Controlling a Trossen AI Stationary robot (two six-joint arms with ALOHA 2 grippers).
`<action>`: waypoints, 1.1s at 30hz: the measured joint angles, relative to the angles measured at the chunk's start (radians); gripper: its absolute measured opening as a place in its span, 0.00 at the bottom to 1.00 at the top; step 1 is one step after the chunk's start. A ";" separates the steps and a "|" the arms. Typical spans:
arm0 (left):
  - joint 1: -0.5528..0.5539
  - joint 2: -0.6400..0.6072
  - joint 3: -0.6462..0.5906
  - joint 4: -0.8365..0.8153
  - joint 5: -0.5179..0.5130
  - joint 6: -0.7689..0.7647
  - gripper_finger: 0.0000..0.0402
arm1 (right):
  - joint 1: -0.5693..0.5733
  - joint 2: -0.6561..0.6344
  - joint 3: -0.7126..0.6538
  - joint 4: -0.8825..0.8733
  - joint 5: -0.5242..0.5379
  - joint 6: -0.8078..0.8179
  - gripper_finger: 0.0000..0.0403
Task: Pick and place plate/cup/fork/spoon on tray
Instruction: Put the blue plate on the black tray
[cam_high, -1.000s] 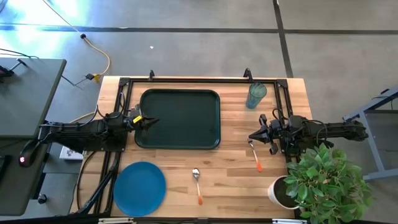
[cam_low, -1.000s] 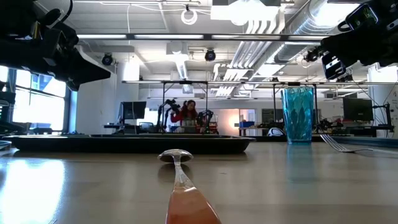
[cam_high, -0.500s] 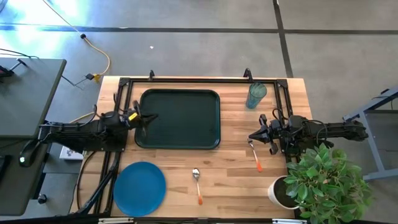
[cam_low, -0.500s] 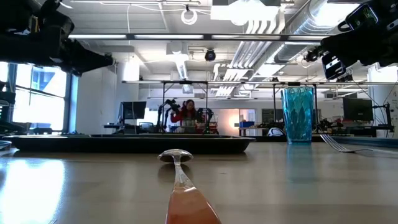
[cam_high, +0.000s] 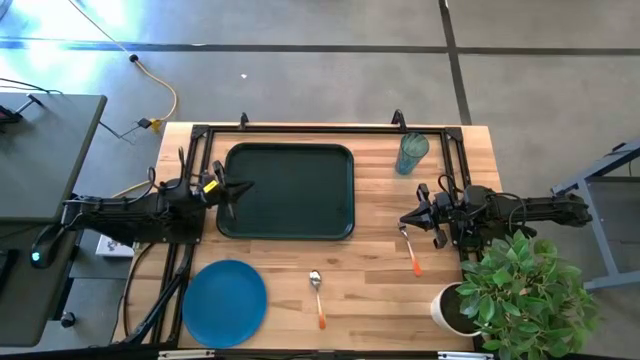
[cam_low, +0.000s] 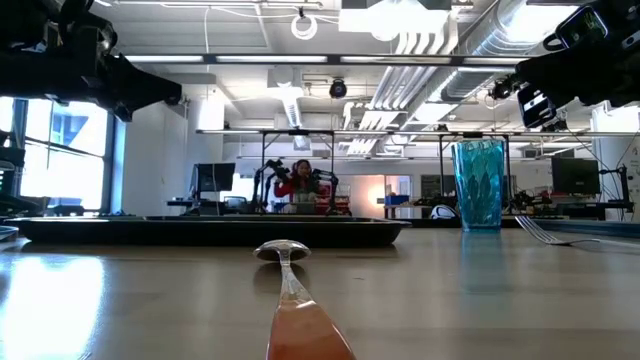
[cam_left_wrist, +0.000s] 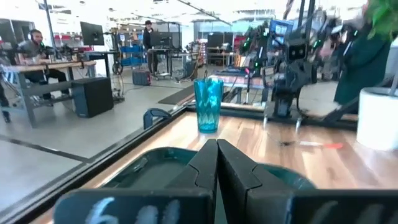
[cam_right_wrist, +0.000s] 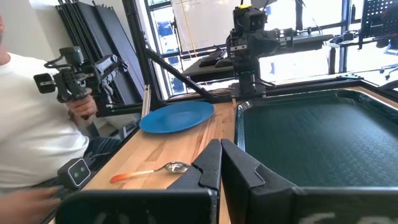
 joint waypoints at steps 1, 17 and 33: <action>0.000 0.000 0.000 0.003 0.001 -0.022 0.01 | 0.000 0.000 0.000 0.000 0.000 0.000 0.00; -0.001 0.000 0.000 -0.055 -0.078 -0.050 0.05 | 0.000 0.001 0.040 -0.150 -0.192 0.778 0.00; 0.000 0.001 0.000 -0.123 0.086 -0.221 0.29 | -0.009 0.001 0.043 -0.200 -0.589 1.354 0.00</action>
